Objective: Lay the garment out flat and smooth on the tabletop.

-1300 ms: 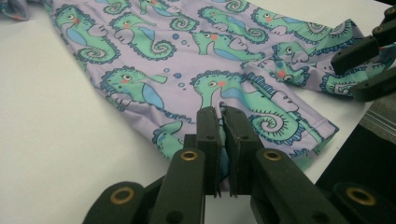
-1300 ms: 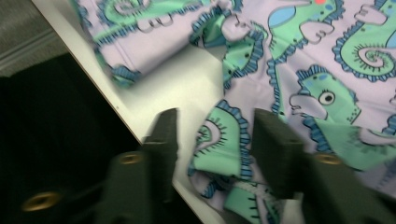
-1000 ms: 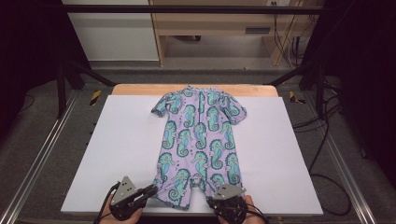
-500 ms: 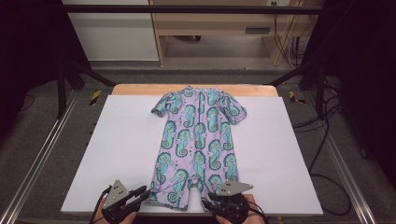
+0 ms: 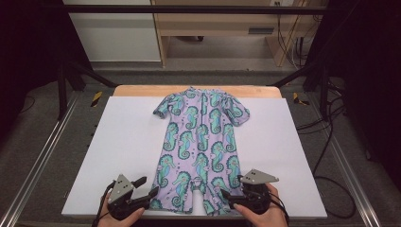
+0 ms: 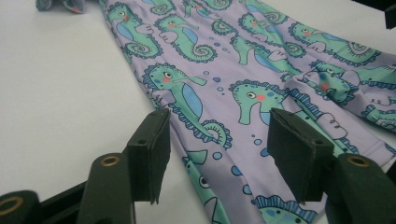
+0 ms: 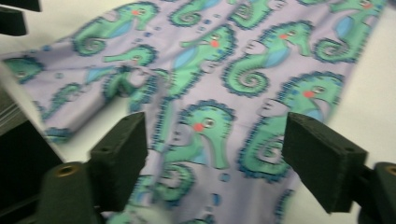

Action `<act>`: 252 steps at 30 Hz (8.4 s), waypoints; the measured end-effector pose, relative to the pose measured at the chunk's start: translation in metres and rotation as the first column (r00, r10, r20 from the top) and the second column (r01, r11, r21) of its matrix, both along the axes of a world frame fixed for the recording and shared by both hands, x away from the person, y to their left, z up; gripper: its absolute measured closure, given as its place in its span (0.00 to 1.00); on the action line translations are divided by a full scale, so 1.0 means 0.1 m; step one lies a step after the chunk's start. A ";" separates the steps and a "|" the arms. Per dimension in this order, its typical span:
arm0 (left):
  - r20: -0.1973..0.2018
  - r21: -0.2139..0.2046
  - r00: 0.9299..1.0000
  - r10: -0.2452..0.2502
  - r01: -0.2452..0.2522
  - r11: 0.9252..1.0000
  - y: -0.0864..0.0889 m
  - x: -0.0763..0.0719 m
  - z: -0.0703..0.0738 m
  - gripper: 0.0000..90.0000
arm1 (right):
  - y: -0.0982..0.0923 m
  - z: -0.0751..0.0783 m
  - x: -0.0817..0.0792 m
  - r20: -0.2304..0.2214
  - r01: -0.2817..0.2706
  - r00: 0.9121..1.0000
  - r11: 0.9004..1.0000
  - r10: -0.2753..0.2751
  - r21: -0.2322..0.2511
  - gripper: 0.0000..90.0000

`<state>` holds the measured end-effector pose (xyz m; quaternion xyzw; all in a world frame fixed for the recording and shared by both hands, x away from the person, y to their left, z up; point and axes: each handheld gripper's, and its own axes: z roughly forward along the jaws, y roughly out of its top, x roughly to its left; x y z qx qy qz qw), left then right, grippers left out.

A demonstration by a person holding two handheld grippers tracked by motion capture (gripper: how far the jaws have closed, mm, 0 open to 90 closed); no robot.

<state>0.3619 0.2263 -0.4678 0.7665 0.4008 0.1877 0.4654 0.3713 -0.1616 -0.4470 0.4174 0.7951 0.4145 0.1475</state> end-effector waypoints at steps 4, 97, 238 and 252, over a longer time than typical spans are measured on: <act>-0.045 0.033 0.999 -0.012 0.013 0.999 -0.03 0.04 -0.10 0.46 | -0.11 -0.09 0.07 -0.024 0.057 0.998 0.998 -0.058 -0.036 0.32; 0.093 0.050 0.991 0.096 -0.101 0.994 0.25 0.93 0.21 0.29 | -0.42 0.13 1.23 0.099 0.228 0.970 0.972 -0.222 -0.058 0.33; 0.135 0.025 0.975 0.175 -0.180 0.983 0.27 1.49 0.34 0.32 | -0.61 -0.30 2.05 0.104 0.344 0.939 0.907 -0.328 -0.244 0.72; 0.091 -0.006 0.973 0.212 -0.212 0.977 0.32 1.76 0.34 0.21 | -0.83 -0.17 1.93 -0.012 0.197 0.977 0.916 -0.215 -0.349 0.83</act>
